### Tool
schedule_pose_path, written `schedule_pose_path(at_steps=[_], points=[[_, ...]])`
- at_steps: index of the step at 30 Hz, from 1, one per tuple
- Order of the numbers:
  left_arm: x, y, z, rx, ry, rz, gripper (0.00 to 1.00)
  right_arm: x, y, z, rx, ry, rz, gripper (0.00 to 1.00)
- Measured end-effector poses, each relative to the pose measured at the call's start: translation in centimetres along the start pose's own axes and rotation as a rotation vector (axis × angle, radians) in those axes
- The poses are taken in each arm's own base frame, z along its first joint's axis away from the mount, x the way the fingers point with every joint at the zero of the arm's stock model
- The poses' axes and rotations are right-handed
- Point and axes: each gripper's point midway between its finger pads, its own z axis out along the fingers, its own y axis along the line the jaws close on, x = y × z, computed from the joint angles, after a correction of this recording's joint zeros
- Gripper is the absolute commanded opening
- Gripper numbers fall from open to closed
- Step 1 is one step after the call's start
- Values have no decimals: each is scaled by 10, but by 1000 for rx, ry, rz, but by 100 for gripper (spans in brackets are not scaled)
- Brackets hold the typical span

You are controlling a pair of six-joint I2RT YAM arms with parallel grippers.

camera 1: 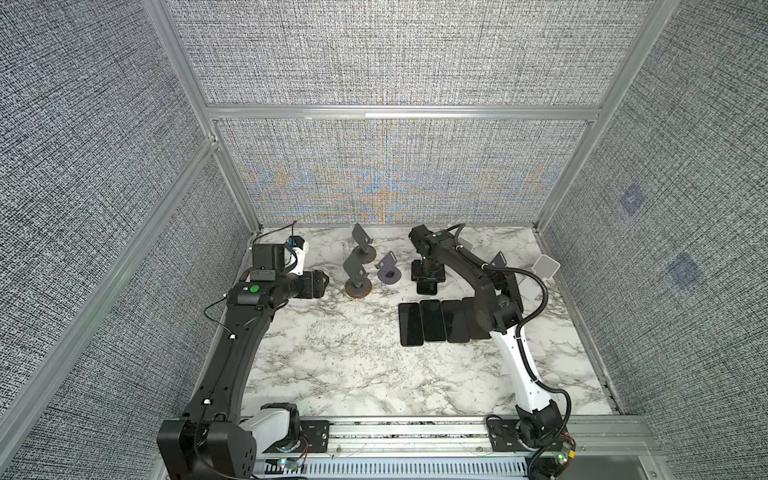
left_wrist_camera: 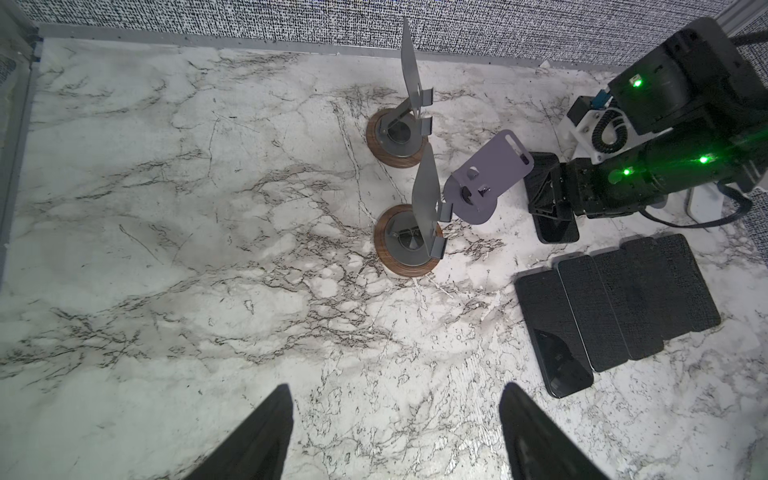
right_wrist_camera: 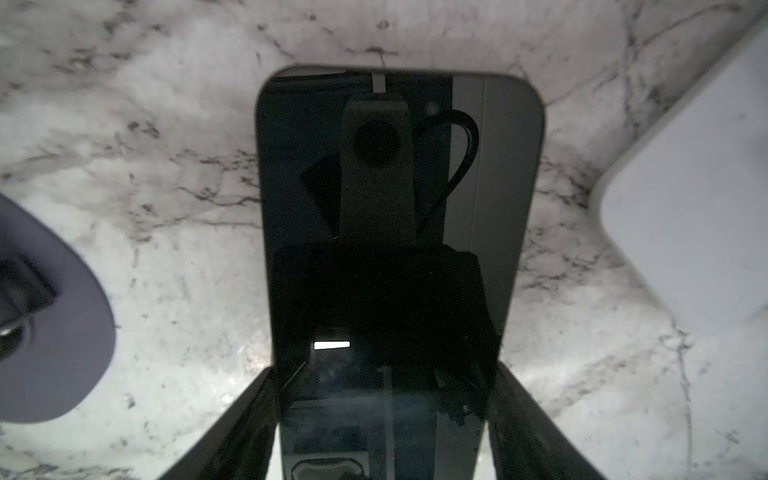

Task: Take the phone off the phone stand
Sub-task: 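Lift the black phone off the table with the right gripper, then carry the black phone with the right gripper to the end of the phone row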

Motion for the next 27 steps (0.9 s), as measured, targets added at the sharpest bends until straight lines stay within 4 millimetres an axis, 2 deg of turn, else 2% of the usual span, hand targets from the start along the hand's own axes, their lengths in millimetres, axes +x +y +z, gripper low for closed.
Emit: schedule_pose_path(at_steps=[3,7,13,16,20,27], points=[[0,0,0,0,0,0,79,5,-7,-6,22,11,-2,63],[-1,-1,-2,0,-6,2,79,-3,-9,-21,23,-25,3,63],[-1,-1,-2,1,-8,3,79,-5,-7,-43,17,-65,-3,63],[-1,-1,-3,1,-10,4,79,1,-3,-59,10,-79,-16,63],[-2,-1,-4,1,-12,4,79,26,5,-76,10,-69,-56,63],[-3,-3,-7,3,-23,8,79,99,27,-90,7,0,-120,63]])
